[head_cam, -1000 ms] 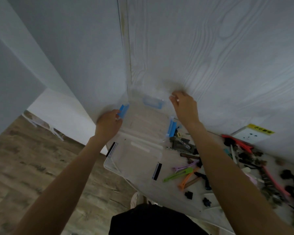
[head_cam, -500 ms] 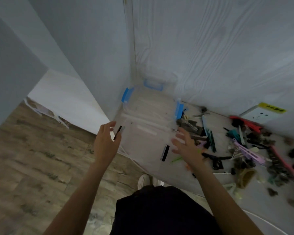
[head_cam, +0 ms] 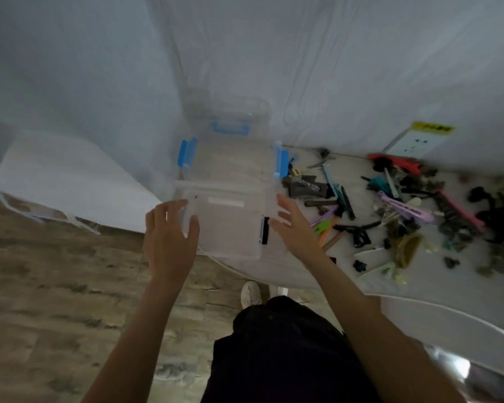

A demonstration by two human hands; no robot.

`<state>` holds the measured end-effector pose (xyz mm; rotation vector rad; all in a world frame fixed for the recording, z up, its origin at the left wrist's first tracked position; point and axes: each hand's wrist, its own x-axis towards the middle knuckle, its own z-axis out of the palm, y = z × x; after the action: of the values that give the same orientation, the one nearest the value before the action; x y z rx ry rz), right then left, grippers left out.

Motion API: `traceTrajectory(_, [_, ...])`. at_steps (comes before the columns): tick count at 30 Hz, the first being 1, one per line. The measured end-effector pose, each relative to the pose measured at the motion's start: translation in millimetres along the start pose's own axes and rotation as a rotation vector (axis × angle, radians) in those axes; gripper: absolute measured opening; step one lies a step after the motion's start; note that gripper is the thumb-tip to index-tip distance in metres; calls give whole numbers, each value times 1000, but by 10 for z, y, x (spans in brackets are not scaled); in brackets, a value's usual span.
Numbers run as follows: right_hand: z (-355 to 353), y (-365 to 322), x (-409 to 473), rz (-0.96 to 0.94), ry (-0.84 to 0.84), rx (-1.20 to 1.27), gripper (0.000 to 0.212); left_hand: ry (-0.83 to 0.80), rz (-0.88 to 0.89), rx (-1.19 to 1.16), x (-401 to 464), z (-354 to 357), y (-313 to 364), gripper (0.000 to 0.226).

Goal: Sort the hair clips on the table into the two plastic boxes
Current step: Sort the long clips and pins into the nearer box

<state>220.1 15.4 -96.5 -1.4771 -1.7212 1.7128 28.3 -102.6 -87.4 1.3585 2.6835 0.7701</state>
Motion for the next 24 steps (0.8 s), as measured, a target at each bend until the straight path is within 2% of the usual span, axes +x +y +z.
traceTrajectory(4, [-390,219,-240,-49,206,-141,47,-103,284,-202,36,58,544,29])
traceTrajectory(7, [-726,405,-422,-76,359,-277,39,-289,474,-309,2,234,1013,29])
traceTrajectory(10, [-1062,697,-577,-111,474,-447,40,-497,549,-330,-139,537,1395,37])
traceTrajectory(13, [-1388,1005,-736,-67,457,-663,49,-691,484,-197,-308,890,1669,63])
traceTrajectory(15, [-1535,1147,-834,-67,402,-812,51,-715,412,-43,-355,1104,1724,71])
traceTrajectory(19, [-1726,1385,-911,-188,321,-992,42,-662,242,67,-388,1379,1715,56])
traceTrajectory(22, [-1796,1485,-835,-222,296,-937,29,-664,200,111,-368,1438,1701,49])
traceTrajectory(24, [-1863,1527,-737,-272,327,-900,12,-654,169,96,-332,1452,1699,45])
